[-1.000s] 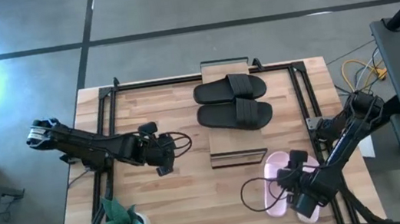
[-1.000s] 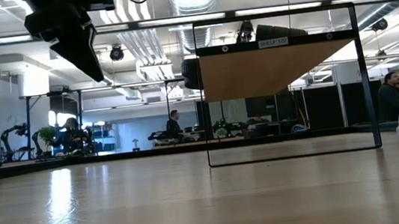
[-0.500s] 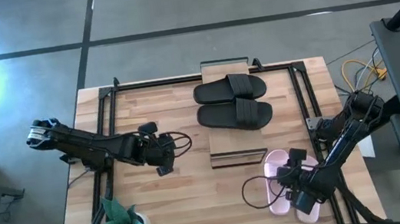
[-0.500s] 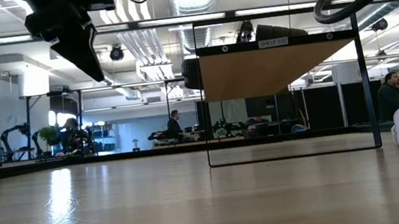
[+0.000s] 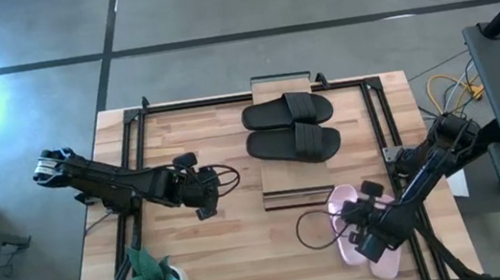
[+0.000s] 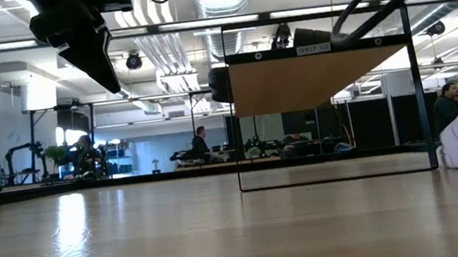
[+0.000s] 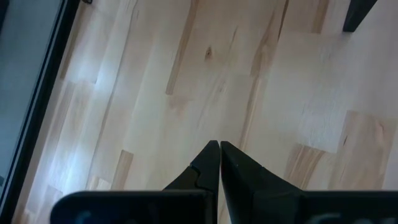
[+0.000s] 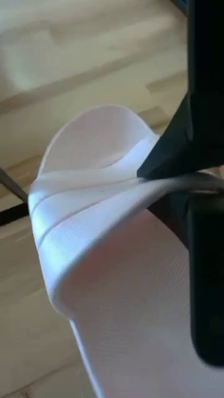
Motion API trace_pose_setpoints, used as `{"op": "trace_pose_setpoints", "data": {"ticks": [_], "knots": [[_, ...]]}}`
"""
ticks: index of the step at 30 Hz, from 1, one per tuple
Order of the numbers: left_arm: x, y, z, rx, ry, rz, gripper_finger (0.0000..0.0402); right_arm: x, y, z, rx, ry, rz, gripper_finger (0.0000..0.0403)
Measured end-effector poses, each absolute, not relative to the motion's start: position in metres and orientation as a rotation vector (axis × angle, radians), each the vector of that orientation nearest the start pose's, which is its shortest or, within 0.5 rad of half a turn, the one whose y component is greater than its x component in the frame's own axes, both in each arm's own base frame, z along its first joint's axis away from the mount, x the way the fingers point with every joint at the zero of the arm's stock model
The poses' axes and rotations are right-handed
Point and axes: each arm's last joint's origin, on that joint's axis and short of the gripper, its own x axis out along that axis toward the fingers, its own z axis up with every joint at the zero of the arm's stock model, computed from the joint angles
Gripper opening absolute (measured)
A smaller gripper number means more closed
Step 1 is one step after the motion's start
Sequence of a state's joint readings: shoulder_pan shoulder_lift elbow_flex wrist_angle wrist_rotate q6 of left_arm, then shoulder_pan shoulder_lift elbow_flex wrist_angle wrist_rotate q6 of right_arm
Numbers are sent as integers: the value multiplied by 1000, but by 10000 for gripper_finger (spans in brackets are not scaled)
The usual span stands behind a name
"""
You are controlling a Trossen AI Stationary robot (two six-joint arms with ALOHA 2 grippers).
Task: Pick and place slides into the shelf
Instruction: Put the left pink slide under the shelf
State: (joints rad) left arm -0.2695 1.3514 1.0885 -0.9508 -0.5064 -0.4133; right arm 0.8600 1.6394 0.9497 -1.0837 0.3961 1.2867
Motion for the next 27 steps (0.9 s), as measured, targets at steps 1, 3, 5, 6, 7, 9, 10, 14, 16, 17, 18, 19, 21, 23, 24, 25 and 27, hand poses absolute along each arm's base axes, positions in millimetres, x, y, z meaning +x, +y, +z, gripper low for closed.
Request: {"op": "trace_pose_setpoints", "data": {"ticks": [1, 3, 5, 6, 7, 9, 10, 14, 16, 17, 18, 19, 21, 23, 24, 25, 27], "knots": [[242, -52, 268, 93, 1049, 429, 0, 170, 181, 166, 40, 1295, -570, 18], [242, -52, 268, 92, 1049, 429, 0, 171, 187, 172, 104, 1309, -563, 14], [243, -53, 268, 80, 1041, 430, 0, 174, 195, 182, 169, 1298, -539, 13], [243, -53, 269, 61, 1034, 433, 0, 176, 198, 187, 200, 1286, -528, 13], [244, -53, 269, 35, 1026, 427, 0, 179, 201, 193, 234, 1270, -516, 12], [248, -53, 270, -14, 998, 413, 0, 183, 205, 204, 293, 1225, -503, 12], [250, -54, 271, -33, 981, 400, 0, 186, 207, 209, 321, 1193, -502, 12], [257, -57, 275, -79, 903, 369, 0, 190, 209, 233, 426, 1055, -512, 12], [258, -57, 277, -77, 888, 361, 0, 192, 209, 245, 475, 995, -516, 12], [257, -57, 277, -61, 888, 352, 0, 193, 209, 251, 501, 962, -518, 12], [256, -57, 279, -43, 885, 339, 0, 194, 208, 257, 523, 932, -514, 12], [254, -58, 281, -25, 879, 331, 0, 196, 208, 264, 548, 902, -504, 12], [249, -61, 287, 3, 856, 317, 0, 200, 209, 277, 599, 847, -479, 11], [243, -62, 294, 13, 823, 304, 0, 207, 210, 290, 643, 791, -435, 11], [239, -62, 299, 11, 803, 301, 0, 211, 212, 296, 663, 760, -409, 11], [235, -62, 303, 7, 783, 301, 0, 216, 212, 303, 682, 728, -388, 11], [226, -61, 313, -7, 739, 289, 0, 225, 212, 314, 706, 662, -349, 11]]}}
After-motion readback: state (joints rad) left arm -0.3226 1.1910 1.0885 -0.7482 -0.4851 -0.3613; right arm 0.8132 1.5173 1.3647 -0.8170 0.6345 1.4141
